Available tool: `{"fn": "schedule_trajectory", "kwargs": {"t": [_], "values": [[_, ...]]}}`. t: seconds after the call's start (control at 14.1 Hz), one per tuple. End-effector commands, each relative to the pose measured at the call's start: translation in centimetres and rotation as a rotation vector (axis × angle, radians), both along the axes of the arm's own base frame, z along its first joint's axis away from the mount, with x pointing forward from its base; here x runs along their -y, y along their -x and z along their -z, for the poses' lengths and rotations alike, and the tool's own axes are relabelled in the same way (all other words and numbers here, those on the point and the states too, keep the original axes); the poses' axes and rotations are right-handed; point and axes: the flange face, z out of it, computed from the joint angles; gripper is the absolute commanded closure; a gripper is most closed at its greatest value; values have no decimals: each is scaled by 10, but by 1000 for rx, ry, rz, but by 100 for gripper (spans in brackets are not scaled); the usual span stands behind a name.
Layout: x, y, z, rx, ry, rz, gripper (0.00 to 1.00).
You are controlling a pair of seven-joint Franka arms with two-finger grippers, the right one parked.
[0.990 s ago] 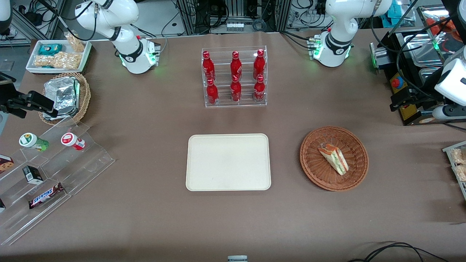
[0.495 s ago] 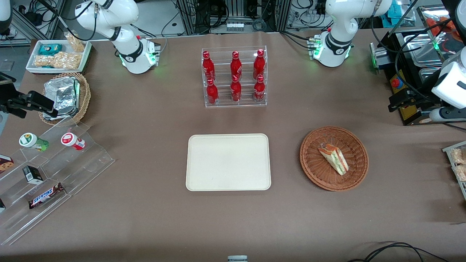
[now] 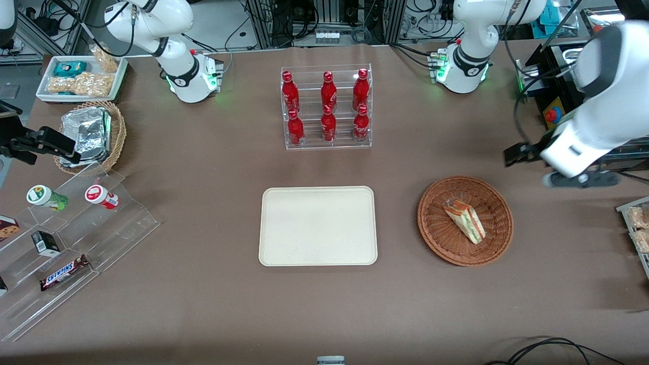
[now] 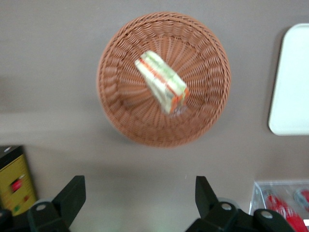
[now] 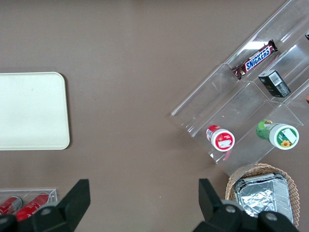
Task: Place sandwich from basket to tray
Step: 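Move the open left gripper over the sandwich in the wicker basket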
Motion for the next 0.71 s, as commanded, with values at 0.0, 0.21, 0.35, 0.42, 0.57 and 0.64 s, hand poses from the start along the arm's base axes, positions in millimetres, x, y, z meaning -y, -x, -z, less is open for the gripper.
{"fn": "schedule_trajectory", "kwargs": {"t": [0.0,0.21,0.35,0.42,0.57,0.64], "values": [[13,12,65,49,-4,-41,0],[13,22,105,113,-1,-149,0],[25,18,123,111,-8,-306,0],[31,14,131,106,-16,-418,0],[35,2,140,99,-27,-591,0],[40,-7,144,99,-32,-640,0]]}}
